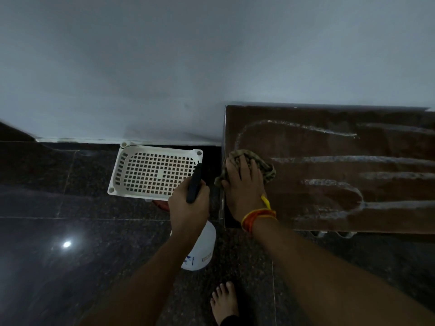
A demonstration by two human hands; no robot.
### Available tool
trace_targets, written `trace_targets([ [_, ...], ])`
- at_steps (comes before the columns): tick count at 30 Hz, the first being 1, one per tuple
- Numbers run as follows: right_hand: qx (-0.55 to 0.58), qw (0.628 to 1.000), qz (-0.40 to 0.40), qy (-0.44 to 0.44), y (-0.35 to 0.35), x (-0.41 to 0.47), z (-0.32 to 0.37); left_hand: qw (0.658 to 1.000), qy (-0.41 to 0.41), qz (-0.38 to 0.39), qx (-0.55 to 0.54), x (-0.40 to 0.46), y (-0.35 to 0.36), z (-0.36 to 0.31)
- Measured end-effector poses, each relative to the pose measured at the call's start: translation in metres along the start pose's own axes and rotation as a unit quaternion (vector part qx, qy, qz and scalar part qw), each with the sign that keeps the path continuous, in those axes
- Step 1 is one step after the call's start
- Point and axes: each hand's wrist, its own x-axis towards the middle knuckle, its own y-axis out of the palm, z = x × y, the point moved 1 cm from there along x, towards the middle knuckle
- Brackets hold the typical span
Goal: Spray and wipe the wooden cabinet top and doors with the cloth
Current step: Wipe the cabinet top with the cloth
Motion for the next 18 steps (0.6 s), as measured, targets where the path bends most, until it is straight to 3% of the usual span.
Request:
trace_targets([
  [9,-0.028,1.0,-0.004,0.005,0.004,-0.055,0.002,1.0,-0.002,-0.015,0.009,0.022,0.006,-0.005],
  [18,0.004,1.0,-0.015,0.002,-0.006,0.027,-0.003,0.999,0.007,-0.017,0.041,0.038,0.014,-0.012],
])
